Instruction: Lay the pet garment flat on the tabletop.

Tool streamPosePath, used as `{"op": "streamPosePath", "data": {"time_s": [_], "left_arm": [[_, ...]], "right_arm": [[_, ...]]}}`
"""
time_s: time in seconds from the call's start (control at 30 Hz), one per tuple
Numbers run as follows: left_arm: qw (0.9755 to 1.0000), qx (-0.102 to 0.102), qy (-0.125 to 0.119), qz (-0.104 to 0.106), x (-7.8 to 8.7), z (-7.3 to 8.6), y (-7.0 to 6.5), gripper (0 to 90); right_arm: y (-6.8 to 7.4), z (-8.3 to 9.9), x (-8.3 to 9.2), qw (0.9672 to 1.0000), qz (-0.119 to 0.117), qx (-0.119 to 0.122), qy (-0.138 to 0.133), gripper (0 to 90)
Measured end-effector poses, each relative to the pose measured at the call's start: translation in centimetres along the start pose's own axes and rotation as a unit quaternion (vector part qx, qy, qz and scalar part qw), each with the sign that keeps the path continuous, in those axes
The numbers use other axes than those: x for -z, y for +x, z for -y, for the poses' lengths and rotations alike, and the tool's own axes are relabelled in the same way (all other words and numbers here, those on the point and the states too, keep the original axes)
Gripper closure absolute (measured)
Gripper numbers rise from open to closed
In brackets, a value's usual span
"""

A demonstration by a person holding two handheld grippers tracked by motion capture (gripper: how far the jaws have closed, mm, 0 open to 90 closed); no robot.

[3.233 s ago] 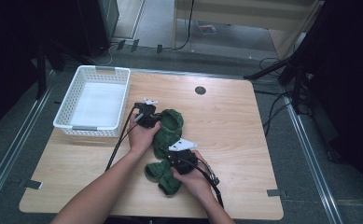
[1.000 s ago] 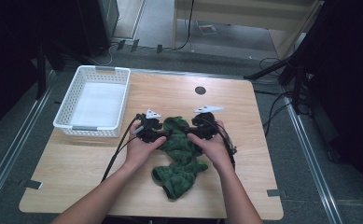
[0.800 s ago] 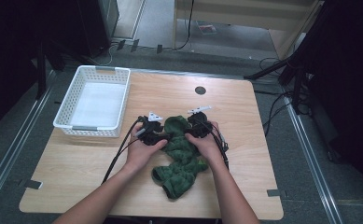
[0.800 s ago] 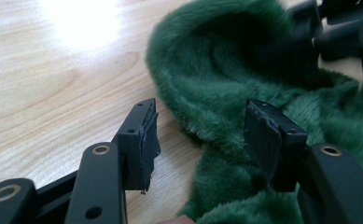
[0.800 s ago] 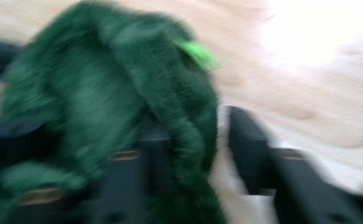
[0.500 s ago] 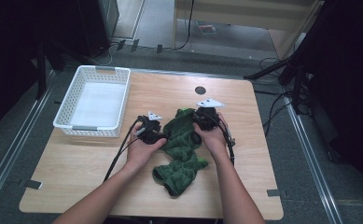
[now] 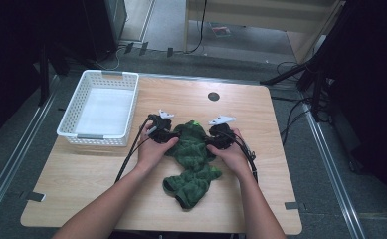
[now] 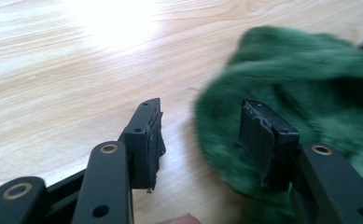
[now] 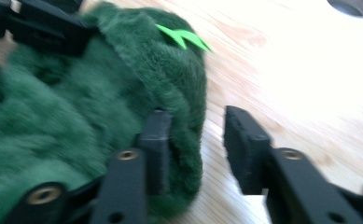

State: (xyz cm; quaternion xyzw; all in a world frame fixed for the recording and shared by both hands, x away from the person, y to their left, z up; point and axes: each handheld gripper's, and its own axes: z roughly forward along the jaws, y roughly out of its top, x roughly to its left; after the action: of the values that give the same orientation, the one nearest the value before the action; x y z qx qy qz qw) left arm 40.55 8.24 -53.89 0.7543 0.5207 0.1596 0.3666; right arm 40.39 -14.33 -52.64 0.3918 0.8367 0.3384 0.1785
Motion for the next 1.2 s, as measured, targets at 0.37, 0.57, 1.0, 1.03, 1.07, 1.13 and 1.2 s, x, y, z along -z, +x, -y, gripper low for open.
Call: {"op": "streamPosePath", "data": {"time_s": [0.37, 0.57, 1.0, 1.03, 1.07, 1.13, 1.2], "left_arm": [[0.9999, -0.015, -0.001, -0.008, -0.7, -1.2, 0.5, 90.0], [0.9999, 0.001, 0.002, -0.013, -0.8, -1.2, 1.0, 87.9], [0.9973, 0.022, -0.045, 0.055, 4.3, -0.2, 1.1, 51.4], [0.9969, 0.020, -0.047, 0.060, 4.7, 0.1, 0.9, 51.1], [0.9963, 0.022, -0.049, 0.066, 5.1, 0.4, 0.8, 50.6], [0.9960, 0.020, -0.053, 0.069, 5.6, 0.9, 0.6, 49.2], [0.9961, 0.022, -0.053, 0.067, 5.9, 1.4, 0.5, 47.3]], "right_arm": [[-0.4, 0.0, -0.3, 0.9986, 0.037, 0.028, -0.026, 89.9], [-0.6, -0.3, -0.3, 0.9974, 0.063, 0.009, -0.032, 89.0], [-1.5, 0.7, 5.0, 0.9975, -0.003, -0.069, -0.015, 54.1], [-1.1, 0.8, 5.5, 0.9971, -0.005, -0.072, -0.024, 53.8], [-0.8, 1.0, 6.0, 0.9966, -0.009, -0.075, -0.033, 53.4], [0.2, 1.5, 6.8, 0.9952, -0.022, -0.078, -0.055, 52.9], [1.3, 2.2, 7.3, 0.9916, -0.054, -0.090, -0.076, 51.1]]}}
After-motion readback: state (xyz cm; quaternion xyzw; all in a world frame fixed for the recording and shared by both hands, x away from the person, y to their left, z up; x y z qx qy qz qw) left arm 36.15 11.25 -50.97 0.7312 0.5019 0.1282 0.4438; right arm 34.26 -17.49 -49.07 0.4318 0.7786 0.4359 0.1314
